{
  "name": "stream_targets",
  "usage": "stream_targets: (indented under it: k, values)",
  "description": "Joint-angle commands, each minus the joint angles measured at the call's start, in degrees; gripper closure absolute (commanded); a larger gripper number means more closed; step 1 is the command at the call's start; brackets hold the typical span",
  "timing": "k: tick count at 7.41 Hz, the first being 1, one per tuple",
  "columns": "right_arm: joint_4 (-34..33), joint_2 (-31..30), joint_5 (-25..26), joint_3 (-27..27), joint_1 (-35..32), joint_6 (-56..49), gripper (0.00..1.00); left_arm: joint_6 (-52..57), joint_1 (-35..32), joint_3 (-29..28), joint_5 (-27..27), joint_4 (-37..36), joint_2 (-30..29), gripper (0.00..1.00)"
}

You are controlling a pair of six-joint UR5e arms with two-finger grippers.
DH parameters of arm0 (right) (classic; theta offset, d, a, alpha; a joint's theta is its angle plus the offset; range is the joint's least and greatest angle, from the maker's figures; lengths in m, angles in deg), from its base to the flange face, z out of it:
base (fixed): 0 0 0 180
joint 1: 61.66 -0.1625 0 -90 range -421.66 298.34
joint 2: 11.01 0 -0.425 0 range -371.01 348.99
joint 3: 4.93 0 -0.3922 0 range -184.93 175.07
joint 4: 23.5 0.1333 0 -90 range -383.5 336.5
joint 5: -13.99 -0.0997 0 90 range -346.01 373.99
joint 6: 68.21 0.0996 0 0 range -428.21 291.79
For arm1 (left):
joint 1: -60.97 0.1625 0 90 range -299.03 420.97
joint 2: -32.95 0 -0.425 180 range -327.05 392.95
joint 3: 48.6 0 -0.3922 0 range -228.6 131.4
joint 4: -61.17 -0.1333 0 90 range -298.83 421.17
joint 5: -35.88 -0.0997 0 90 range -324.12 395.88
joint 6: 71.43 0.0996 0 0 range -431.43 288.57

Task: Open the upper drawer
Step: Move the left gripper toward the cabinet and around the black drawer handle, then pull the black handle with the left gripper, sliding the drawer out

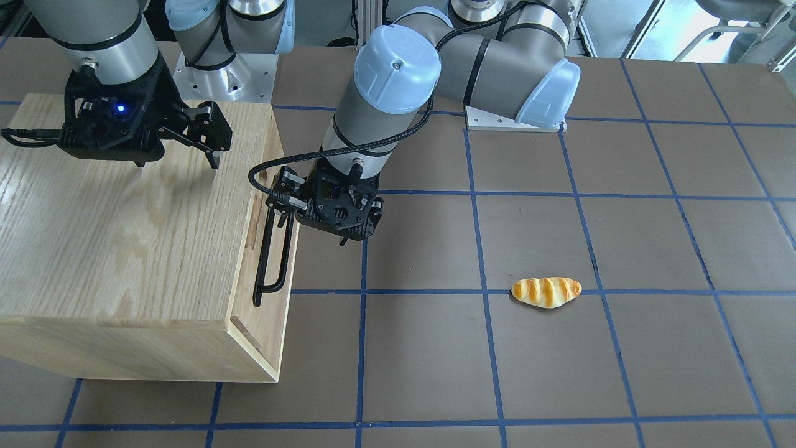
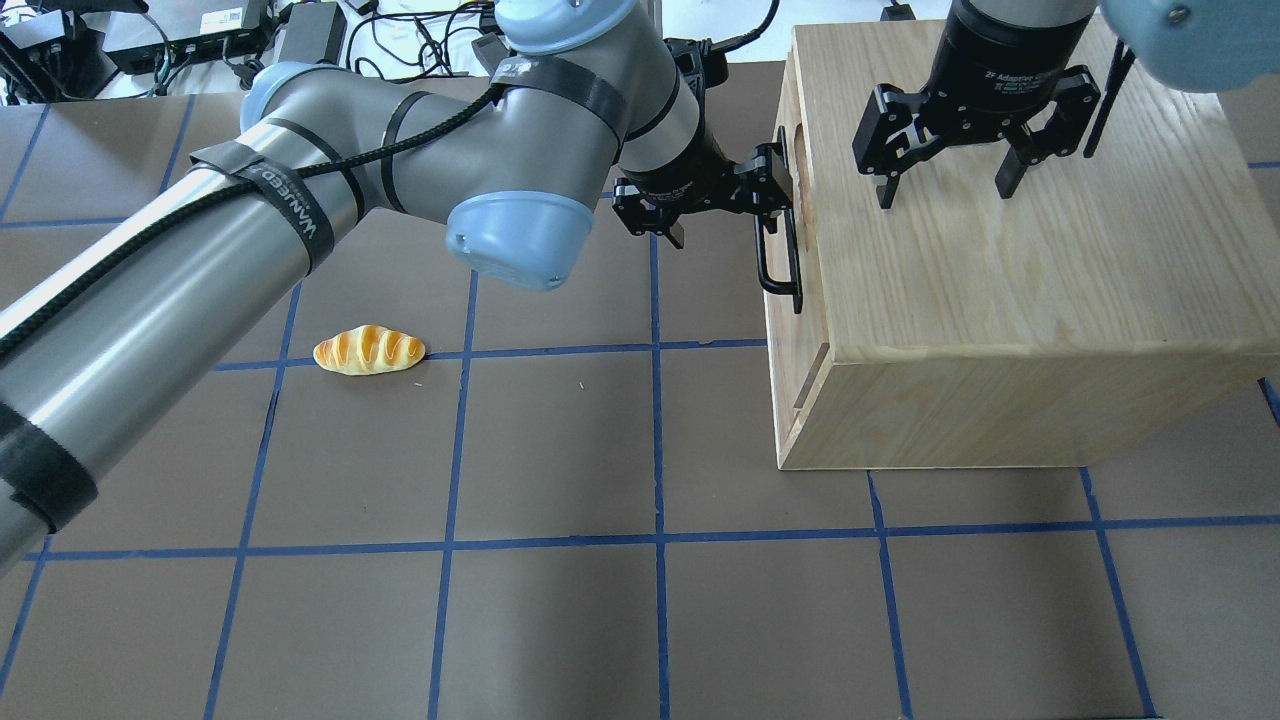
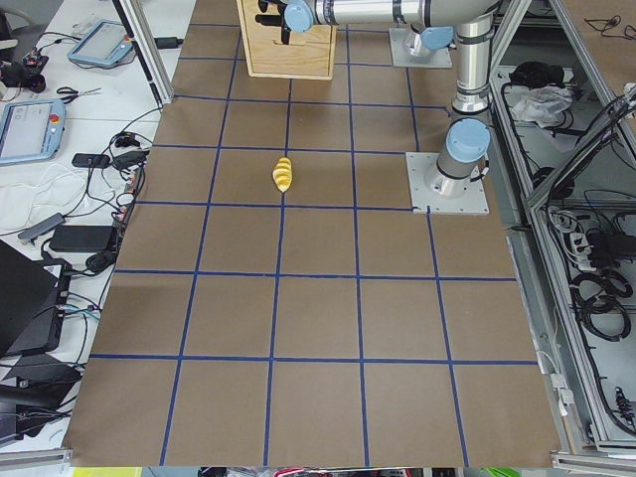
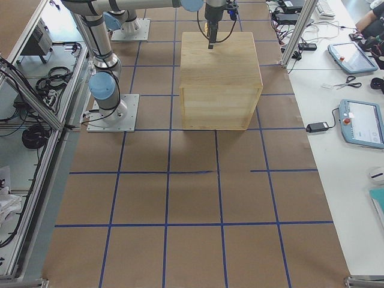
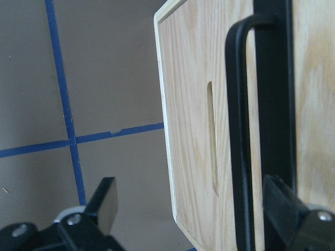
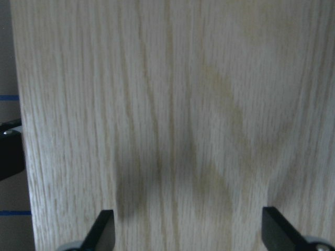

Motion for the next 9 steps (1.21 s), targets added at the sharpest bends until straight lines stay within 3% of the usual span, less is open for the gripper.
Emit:
stream_targets:
  k: [1, 9]
  values:
    - [0.0, 0.0, 0.0, 0.0, 0.0, 0.0, 0.0, 0.1, -0.2, 0.0, -0.1, -0.6, -0.6, 0.0]
    - [0.0, 0.0, 0.0, -0.1, 0.0, 0.0, 0.0, 1.1, -0.1, -1.1, -6.8, 1.6, 0.3, 0.0]
